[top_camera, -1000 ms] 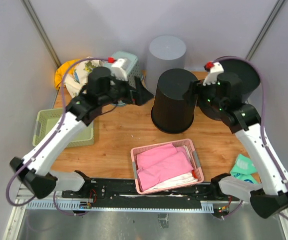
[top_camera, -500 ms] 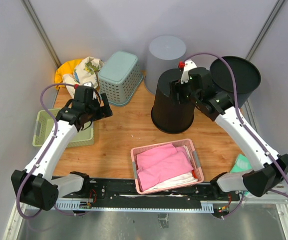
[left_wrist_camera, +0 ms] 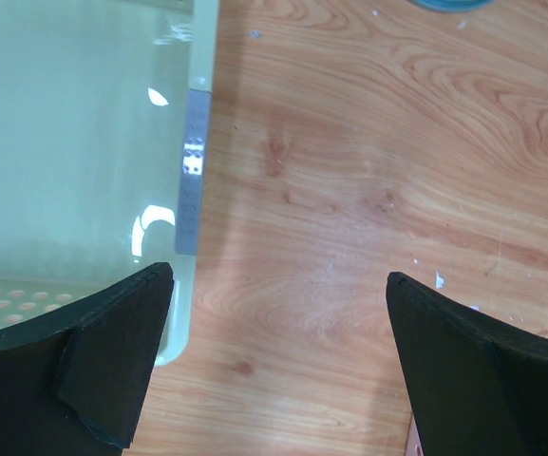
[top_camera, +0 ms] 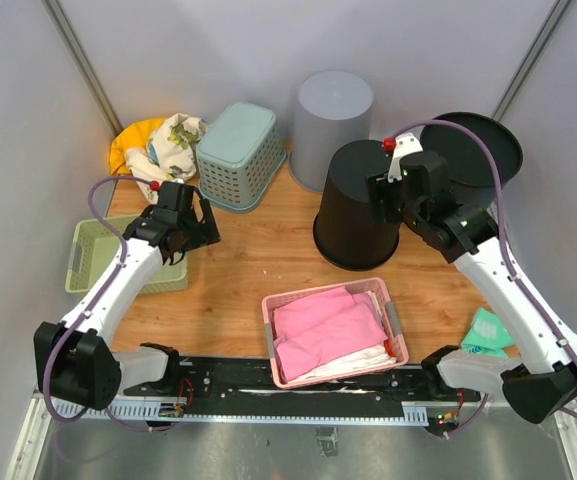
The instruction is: Turn the large container upside down
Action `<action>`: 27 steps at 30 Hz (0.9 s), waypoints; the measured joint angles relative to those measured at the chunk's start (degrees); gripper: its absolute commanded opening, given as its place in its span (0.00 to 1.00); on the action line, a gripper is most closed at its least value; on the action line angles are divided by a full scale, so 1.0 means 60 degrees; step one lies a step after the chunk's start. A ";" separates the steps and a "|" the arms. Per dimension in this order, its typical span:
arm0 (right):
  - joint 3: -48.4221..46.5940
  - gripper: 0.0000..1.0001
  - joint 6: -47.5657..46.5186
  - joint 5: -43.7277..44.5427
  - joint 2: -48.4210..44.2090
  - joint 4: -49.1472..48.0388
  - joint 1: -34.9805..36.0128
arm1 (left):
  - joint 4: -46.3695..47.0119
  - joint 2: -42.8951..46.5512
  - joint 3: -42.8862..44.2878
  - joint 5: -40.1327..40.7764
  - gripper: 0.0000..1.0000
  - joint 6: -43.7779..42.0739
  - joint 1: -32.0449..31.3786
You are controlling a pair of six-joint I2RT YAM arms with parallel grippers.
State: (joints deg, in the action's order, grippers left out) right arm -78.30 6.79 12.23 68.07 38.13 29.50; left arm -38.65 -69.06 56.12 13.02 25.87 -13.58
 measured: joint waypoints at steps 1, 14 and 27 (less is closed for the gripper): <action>0.0000 0.70 0.0000 0.0000 -0.0066 0.0011 -0.0007 | 0.0062 -0.0044 0.0004 0.0076 0.98 -0.0025 0.0062; 0.0007 0.70 0.0073 -0.0004 -0.0670 -0.0018 -0.0007 | 0.1796 -0.1694 -0.0594 -0.0984 0.32 -0.0543 0.1483; 0.0025 0.70 0.0066 0.0233 -0.0674 -0.0033 -0.0007 | 0.1453 -0.0430 -0.0765 -0.2200 0.00 -0.0004 0.0433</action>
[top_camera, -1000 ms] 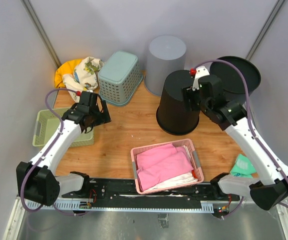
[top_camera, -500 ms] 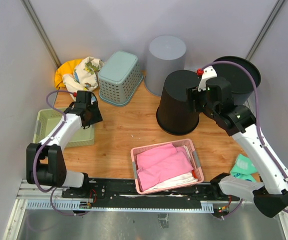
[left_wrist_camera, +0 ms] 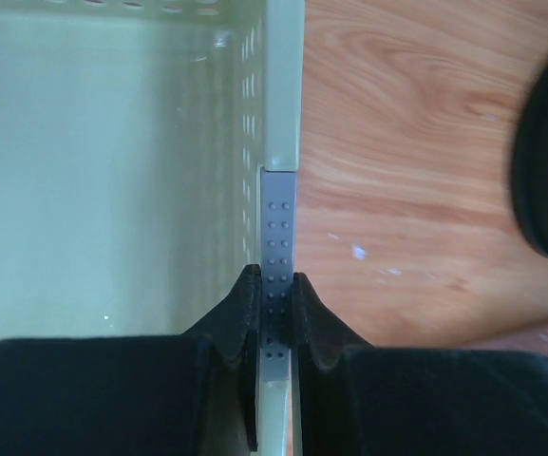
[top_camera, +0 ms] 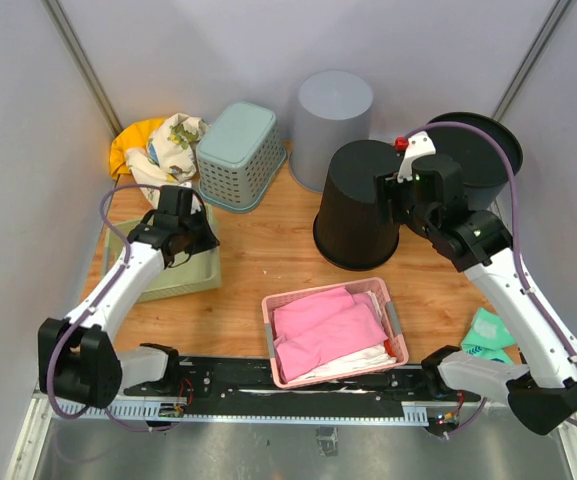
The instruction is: Turn the large container upside down
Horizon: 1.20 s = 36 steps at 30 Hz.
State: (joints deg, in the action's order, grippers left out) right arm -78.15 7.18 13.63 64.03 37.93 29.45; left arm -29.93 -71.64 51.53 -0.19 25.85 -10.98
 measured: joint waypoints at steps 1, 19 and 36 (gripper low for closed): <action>0.0000 0.70 0.0000 0.0000 0.0011 -0.0015 0.0000 | -0.0004 0.0244 0.0004 -0.0248 0.00 0.0186 -0.0164; 0.0058 0.70 -0.0178 0.0448 0.0047 -0.0069 0.0000 | 0.4692 0.1555 0.0455 -0.5005 0.00 0.5264 -0.1566; 0.0080 0.70 -0.0182 0.0448 0.0047 -0.0106 0.0000 | 1.2754 0.1137 -0.3435 -0.6371 0.00 1.1162 -0.0273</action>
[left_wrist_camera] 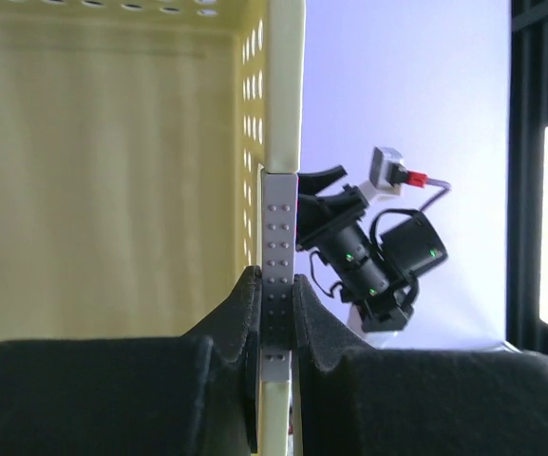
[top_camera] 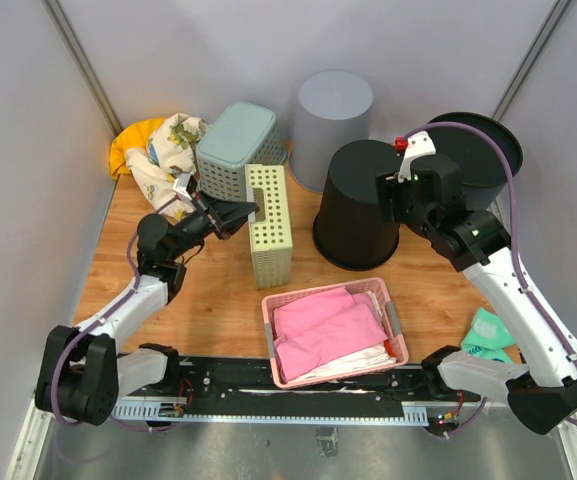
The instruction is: Turn the large container upside down
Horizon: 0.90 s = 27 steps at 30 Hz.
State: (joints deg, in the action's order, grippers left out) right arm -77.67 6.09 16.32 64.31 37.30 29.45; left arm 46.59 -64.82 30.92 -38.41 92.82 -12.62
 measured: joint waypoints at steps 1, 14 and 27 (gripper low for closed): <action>0.0007 0.70 0.0000 0.0000 0.0000 -0.0015 0.0000 | 0.0466 -0.0011 -0.0211 -0.0018 0.00 0.0270 0.0073; 0.0120 0.70 0.0000 -0.0033 0.0000 -0.0033 0.0000 | 0.3982 0.0492 -0.3056 -0.0769 0.33 0.2517 0.3289; 0.0189 0.70 0.0000 -0.0025 -0.0022 -0.0036 0.0000 | -0.5490 0.2186 -0.1657 -0.1315 0.97 -0.3541 0.4433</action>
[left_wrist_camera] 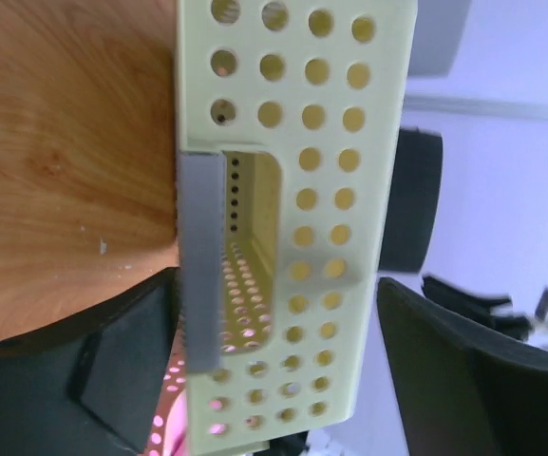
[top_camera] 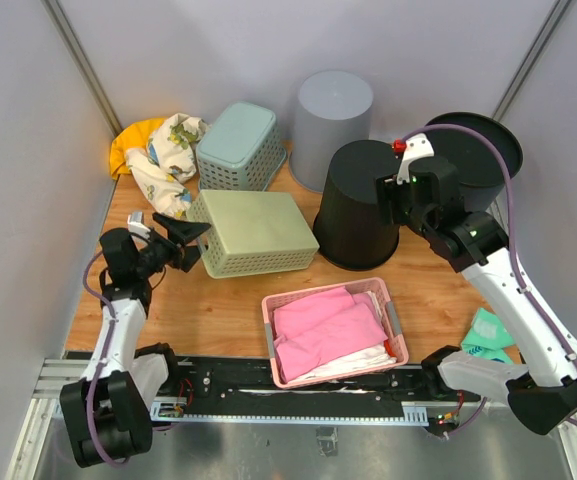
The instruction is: Turn the large container upside down
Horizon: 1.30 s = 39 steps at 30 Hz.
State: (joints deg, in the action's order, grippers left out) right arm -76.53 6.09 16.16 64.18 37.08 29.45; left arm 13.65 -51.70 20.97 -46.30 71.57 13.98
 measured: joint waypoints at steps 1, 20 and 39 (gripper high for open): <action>0.0000 0.70 0.0000 0.0000 0.0000 0.0004 0.0000 | -0.0827 0.0000 0.0430 0.0266 0.99 -0.0619 0.0018; 0.0000 0.81 0.0226 0.0936 -0.0084 0.0007 -0.0004 | -0.8349 -0.0204 0.4656 0.5617 0.99 -0.6736 0.0033; 0.2368 0.80 0.3067 0.5490 -0.2779 -0.0517 -0.0062 | -0.6757 0.1494 0.5220 0.2630 0.99 -0.8346 0.0033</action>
State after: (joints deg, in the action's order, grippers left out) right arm -62.33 24.49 49.10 47.51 33.98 29.08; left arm -26.89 -42.74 52.29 -30.52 21.50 14.17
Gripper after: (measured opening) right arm 0.799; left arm 0.991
